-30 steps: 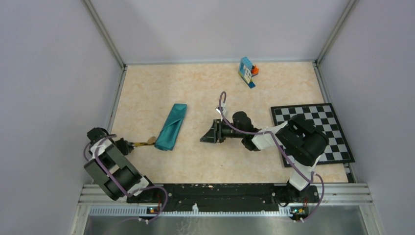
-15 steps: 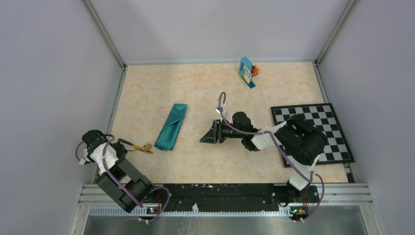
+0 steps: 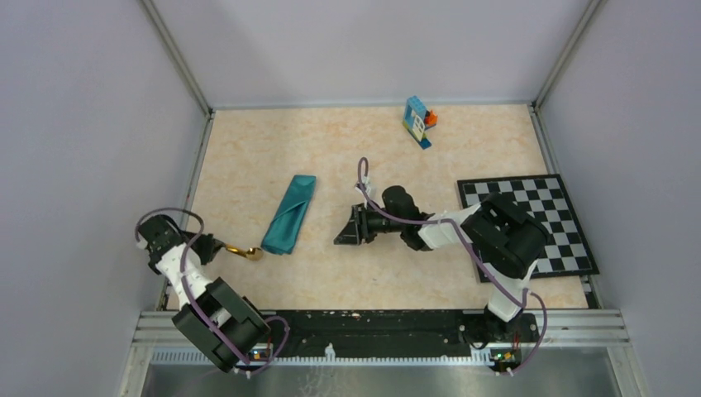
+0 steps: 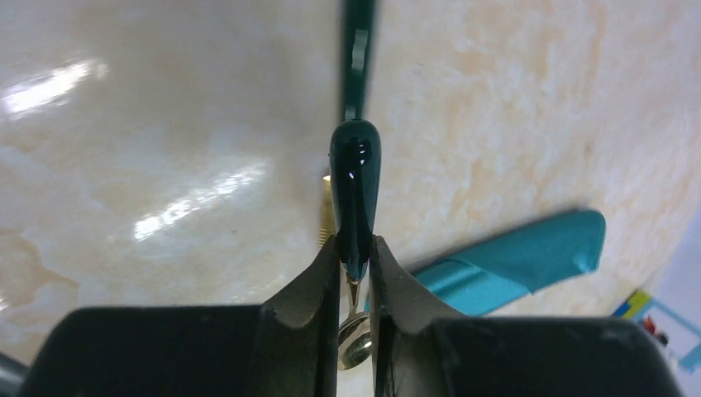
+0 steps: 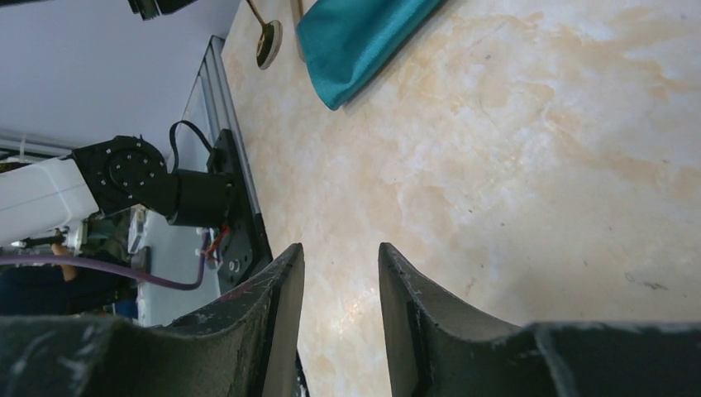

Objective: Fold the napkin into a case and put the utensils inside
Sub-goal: Pick up the spoon from the corner of the board, then pass from the left arm to the right

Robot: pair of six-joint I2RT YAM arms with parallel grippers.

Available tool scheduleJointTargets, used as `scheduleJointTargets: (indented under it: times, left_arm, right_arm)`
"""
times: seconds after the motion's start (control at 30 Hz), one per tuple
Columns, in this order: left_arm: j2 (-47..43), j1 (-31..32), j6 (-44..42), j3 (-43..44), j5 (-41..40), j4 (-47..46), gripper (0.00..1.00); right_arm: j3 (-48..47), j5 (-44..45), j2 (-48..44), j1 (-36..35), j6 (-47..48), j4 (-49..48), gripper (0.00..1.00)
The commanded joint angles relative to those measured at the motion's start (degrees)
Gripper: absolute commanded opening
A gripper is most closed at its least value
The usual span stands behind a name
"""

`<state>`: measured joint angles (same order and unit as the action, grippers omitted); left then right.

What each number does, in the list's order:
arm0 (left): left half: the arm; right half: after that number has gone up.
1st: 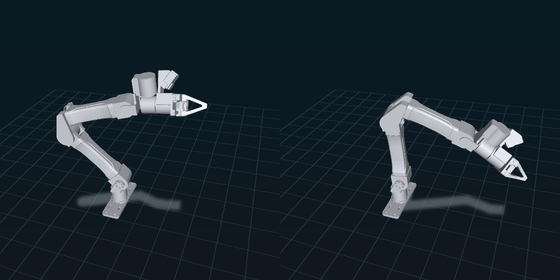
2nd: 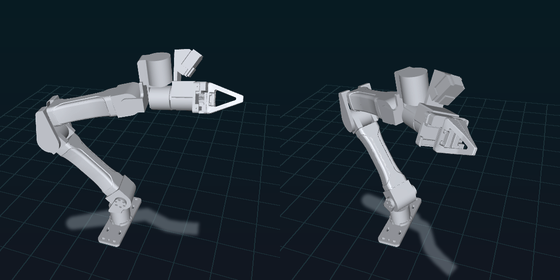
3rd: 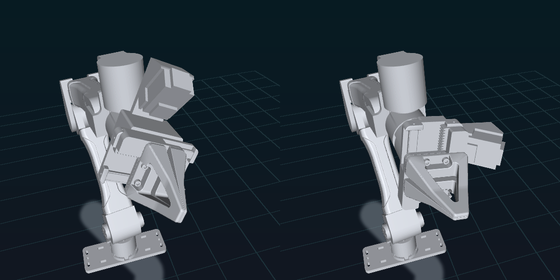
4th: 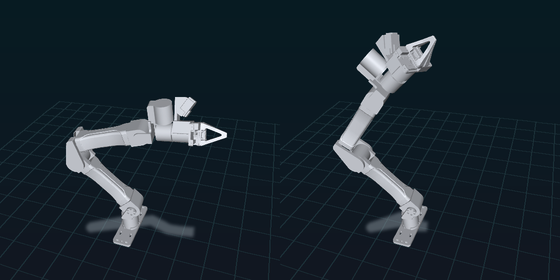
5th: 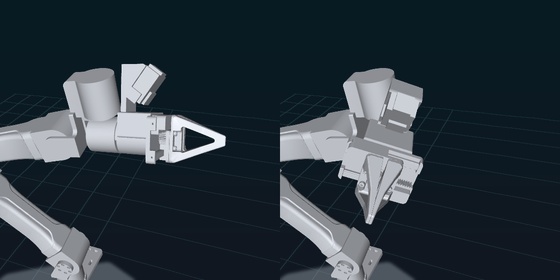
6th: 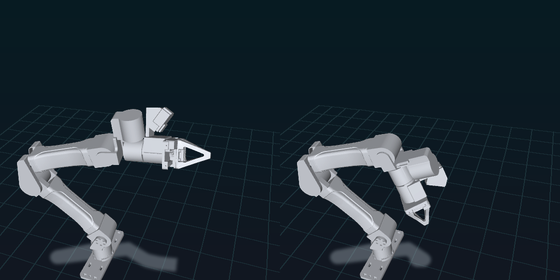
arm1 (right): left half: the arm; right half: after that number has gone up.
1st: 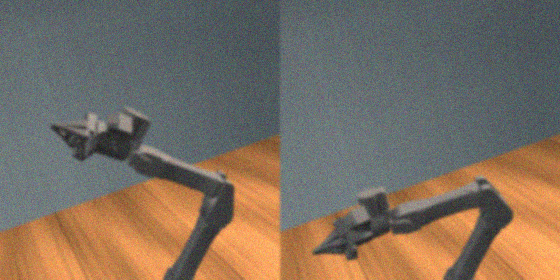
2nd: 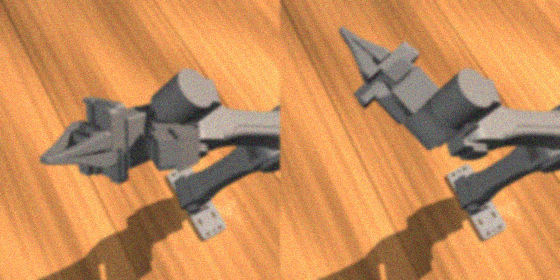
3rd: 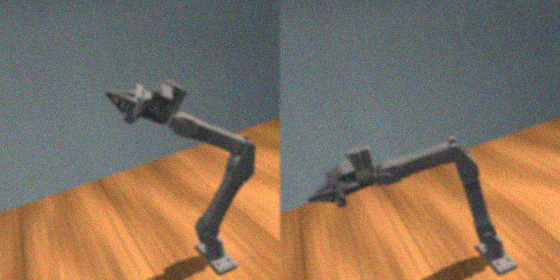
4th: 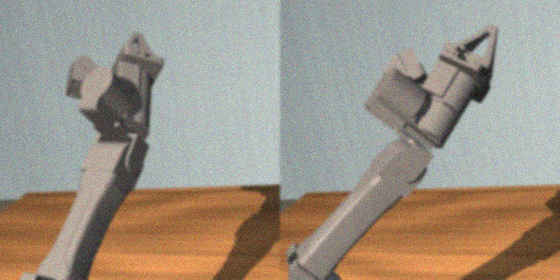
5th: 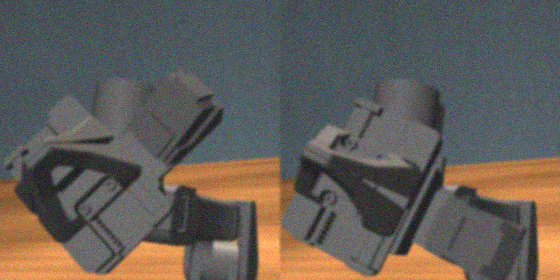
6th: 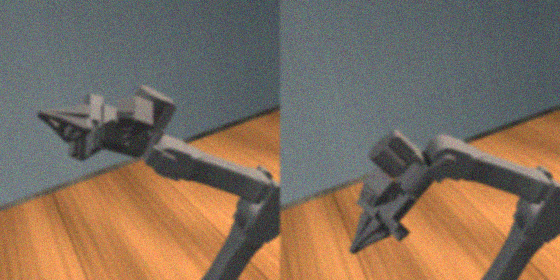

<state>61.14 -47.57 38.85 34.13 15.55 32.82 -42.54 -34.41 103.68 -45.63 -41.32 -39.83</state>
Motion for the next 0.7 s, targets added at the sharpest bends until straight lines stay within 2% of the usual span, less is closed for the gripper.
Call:
scheduleJointTargets:
  times: [0.0, 0.13, 0.3, 0.47, 0.57, 0.67]
  left_arm:
    - [-3.2, 6.0, -11.4, 6.2, 7.2, -3.7, 0.0]
    - [-2.0, 21.4, -19.6, 14.5, 2.0, -1.2, 0.0]
    - [-1.8, 28.8, -27.4, 19.9, 0.2, 3.5, 0.0]
    - [1.9, 40.9, -33.4, 22.6, 5.8, 2.5, 0.0]
    - [3.6, 46.4, -34.8, 22.9, 11.2, 0.8, 0.0]
    - [4.8, 50.2, -35.9, 23.0, 14.3, -0.6, 0.0]
  right_arm:
    - [-5.0, -2.6, 1.3, -1.9, 4.7, 4.0, 0.39]
    - [-9.7, -5.4, 2.6, -2.0, 5.2, 7.9, 0.43]
    - [-13.9, -8.1, 5.6, -3.3, 0.2, 6.1, 0.46]
    - [-16.9, -9.5, 8.0, -4.2, -7.0, -0.6, 0.49]
    - [-17.5, -4.3, 7.2, -4.6, -7.3, 0.0, 0.5]
    - [-14.7, 2.1, 5.9, -4.9, -9.2, -4.7, 0.49]
